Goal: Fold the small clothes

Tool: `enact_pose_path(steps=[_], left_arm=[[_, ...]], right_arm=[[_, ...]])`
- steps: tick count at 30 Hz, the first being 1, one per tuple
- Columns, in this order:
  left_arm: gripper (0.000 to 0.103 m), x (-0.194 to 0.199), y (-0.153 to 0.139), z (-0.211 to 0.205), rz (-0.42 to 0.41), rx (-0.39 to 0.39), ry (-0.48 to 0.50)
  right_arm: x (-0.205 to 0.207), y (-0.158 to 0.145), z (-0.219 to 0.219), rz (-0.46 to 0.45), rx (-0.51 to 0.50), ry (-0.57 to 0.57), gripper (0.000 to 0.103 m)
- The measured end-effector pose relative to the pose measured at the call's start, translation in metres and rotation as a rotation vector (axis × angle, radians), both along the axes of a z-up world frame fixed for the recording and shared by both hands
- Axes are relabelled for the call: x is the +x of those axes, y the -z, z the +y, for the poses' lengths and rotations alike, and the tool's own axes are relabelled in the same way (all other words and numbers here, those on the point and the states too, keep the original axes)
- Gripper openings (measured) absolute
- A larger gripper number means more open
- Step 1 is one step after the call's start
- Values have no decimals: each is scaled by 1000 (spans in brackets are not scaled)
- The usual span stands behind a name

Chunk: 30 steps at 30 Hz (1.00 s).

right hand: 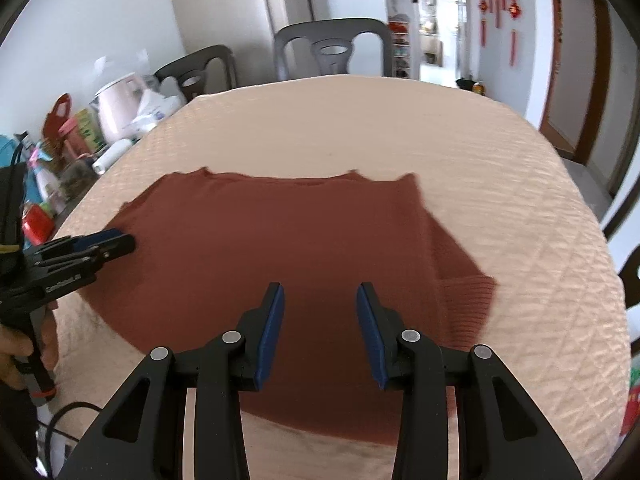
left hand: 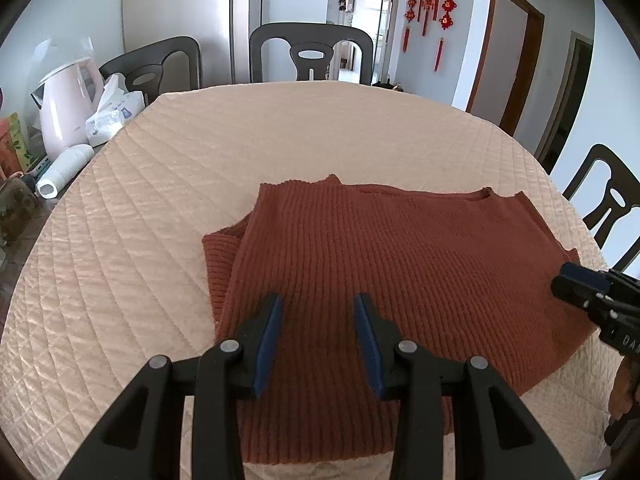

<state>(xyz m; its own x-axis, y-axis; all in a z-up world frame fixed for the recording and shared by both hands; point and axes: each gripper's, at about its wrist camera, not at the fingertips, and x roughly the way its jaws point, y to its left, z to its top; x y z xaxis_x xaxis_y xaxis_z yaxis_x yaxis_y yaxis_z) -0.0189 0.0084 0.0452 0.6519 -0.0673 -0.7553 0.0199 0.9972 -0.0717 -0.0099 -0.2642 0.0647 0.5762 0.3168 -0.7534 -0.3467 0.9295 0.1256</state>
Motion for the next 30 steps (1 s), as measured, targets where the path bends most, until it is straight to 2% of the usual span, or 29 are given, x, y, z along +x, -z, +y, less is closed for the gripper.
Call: enact_pose_path(steps=[6, 11, 19, 24, 26, 30], left_arm=[[40, -11, -3, 7, -15, 15, -24], [41, -20, -2, 19, -22, -22, -29], [42, 9, -5, 28, -15, -65, -2], [42, 37, 10, 33, 27, -43, -19], [44, 42, 15, 34, 20, -52, -15], [44, 43, 18, 32, 9, -43, -10]], right_arm=[[-6, 5, 29, 9, -8, -83, 39], [-13, 8, 43, 2, -30, -130, 39], [-1, 1, 51, -13, -18, -124, 39], [18, 14, 38, 19, -21, -63, 39], [28, 15, 26, 26, 15, -32, 37], [43, 11, 6, 17, 2, 62, 36]])
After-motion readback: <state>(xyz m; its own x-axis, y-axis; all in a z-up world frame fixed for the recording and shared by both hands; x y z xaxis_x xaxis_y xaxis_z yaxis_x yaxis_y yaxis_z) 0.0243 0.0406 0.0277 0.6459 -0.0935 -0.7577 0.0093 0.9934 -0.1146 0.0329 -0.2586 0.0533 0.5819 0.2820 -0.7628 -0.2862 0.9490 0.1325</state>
